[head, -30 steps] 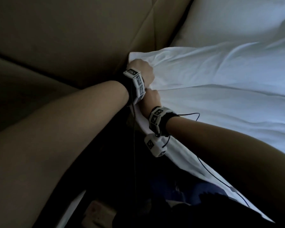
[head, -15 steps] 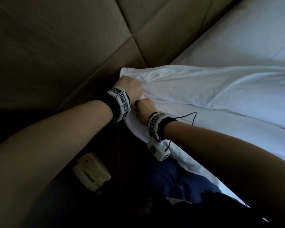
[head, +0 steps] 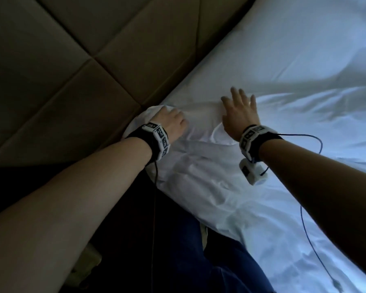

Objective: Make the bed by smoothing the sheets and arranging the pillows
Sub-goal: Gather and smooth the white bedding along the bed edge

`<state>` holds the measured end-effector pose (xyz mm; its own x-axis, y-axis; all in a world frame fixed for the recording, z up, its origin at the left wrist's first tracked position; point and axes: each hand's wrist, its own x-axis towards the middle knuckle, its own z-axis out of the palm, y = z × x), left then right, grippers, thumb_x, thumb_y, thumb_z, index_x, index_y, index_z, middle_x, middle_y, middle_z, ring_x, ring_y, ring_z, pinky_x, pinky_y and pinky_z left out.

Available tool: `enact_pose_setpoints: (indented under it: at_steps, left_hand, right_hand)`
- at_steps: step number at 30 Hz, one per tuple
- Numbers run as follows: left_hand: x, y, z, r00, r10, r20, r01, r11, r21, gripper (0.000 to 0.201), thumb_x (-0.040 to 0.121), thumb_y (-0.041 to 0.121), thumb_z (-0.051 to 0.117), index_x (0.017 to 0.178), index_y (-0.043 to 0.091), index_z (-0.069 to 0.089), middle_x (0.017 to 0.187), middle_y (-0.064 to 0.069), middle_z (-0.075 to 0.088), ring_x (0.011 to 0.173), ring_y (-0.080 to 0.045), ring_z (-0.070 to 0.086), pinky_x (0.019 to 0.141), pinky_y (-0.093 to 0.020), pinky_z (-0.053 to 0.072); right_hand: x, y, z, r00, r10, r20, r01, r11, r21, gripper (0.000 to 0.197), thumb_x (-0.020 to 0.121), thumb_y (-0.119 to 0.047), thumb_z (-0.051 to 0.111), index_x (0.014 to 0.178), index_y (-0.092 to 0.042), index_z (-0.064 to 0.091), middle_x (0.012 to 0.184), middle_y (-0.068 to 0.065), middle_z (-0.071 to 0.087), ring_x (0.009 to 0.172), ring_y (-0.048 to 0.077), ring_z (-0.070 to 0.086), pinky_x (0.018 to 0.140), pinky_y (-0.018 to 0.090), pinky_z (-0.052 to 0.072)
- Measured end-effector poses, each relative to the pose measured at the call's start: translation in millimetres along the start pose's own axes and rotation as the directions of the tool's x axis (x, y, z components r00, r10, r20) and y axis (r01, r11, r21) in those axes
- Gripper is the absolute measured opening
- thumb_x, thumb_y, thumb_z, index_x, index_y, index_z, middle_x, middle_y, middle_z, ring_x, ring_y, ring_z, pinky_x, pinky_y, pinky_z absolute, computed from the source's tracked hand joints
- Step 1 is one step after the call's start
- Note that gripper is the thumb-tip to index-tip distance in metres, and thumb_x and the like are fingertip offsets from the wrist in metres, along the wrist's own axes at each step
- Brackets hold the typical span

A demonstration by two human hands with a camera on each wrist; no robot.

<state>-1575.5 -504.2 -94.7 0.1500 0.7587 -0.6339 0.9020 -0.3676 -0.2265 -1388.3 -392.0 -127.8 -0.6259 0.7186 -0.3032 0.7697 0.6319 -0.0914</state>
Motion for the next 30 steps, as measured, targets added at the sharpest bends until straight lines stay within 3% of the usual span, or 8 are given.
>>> enact_pose_setpoints:
  at_steps: [3,8,13,17,22,25,28,30]
  left_hand:
    - [42,12,-27,0.99,-0.101,-0.096,0.084,0.983,-0.163,0.045,0.098,0.014,0.034,0.143,0.011,0.034,0.143,-0.013,0.039,0.13,-0.031,0.04,0.104,-0.047,0.037]
    - [101,38,-47,0.968,-0.229,-0.1,0.132,0.809,-0.572,0.058,0.09,0.029,0.06,0.14,0.013,0.035,0.14,-0.01,0.042,0.129,-0.033,0.044,0.101,-0.049,0.039]
    - [115,63,-28,0.961,-0.264,-0.08,0.162,0.775,-0.611,0.074,0.086,0.039,0.066,0.146,0.014,0.03,0.14,-0.012,0.048,0.125,-0.033,0.05,0.101,-0.044,0.038]
    - [110,67,-26,0.97,-0.241,-0.012,0.179,0.753,-0.633,0.043,0.088,0.034,0.065,0.122,0.009,0.053,0.121,-0.014,0.053,0.109,-0.037,0.055,0.086,-0.04,0.044]
    - [93,42,-50,0.974,-0.199,-0.109,0.099,0.807,-0.583,0.022,0.089,0.024,0.061,0.106,0.011,0.056,0.111,-0.012,0.052,0.089,-0.035,0.059,0.068,-0.036,0.043]
    - [82,2,-82,0.923,-0.273,-0.271,0.093,0.842,-0.531,0.023,0.087,0.017,0.061,0.108,0.012,0.051,0.112,-0.012,0.048,0.081,-0.036,0.058,0.066,-0.038,0.045]
    - [69,-53,-113,0.835,-0.425,-0.35,0.148,0.785,-0.601,0.029,0.088,0.018,0.064,0.113,0.012,0.05,0.117,-0.012,0.048,0.091,-0.041,0.06,0.076,-0.044,0.05]
    - [62,-84,-113,0.801,-0.498,-0.332,0.206,0.75,-0.629,0.029,0.087,0.017,0.065,0.111,0.011,0.051,0.118,-0.012,0.048,0.093,-0.042,0.06,0.077,-0.046,0.052]
  right_hand:
    - [15,44,5,0.999,0.024,0.035,-0.024,1.0,-0.021,0.084,0.085,-0.052,0.057,0.153,-0.022,0.017,0.162,0.014,0.003,0.149,0.034,0.003,0.116,0.059,-0.001]
    - [16,90,18,0.989,-0.082,0.124,0.079,0.996,0.03,0.098,0.076,-0.068,0.058,0.153,-0.022,0.019,0.158,0.007,0.023,0.148,0.027,0.014,0.118,0.056,0.001]
    - [13,102,17,0.974,-0.204,0.095,0.205,0.979,-0.009,0.097,0.073,-0.059,0.067,0.15,-0.016,0.028,0.143,0.012,0.043,0.136,0.03,0.037,0.117,0.049,0.012]
    - [14,101,12,0.977,-0.191,0.097,0.199,0.977,-0.075,0.056,0.076,-0.051,0.067,0.119,-0.015,0.062,0.114,0.012,0.056,0.113,0.033,0.046,0.096,0.04,0.034]
    - [16,88,-9,0.974,-0.106,0.198,0.113,0.993,-0.023,0.03,0.081,-0.019,0.059,0.109,-0.009,0.057,0.108,0.019,0.06,0.102,0.038,0.057,0.083,0.04,0.042]
    - [38,79,-59,0.997,-0.012,0.082,0.008,0.999,0.044,0.032,0.082,-0.008,0.052,0.114,-0.007,0.047,0.097,0.027,0.061,0.087,0.045,0.061,0.068,0.042,0.044]
    - [82,55,-126,0.991,0.019,-0.13,-0.007,0.996,0.091,0.039,0.084,-0.005,0.048,0.123,-0.007,0.046,0.103,0.027,0.061,0.092,0.046,0.059,0.07,0.044,0.044]
    - [106,31,-151,0.984,-0.003,-0.18,0.022,0.994,0.107,0.04,0.085,-0.005,0.047,0.125,-0.007,0.044,0.108,0.025,0.06,0.097,0.044,0.058,0.071,0.043,0.041]
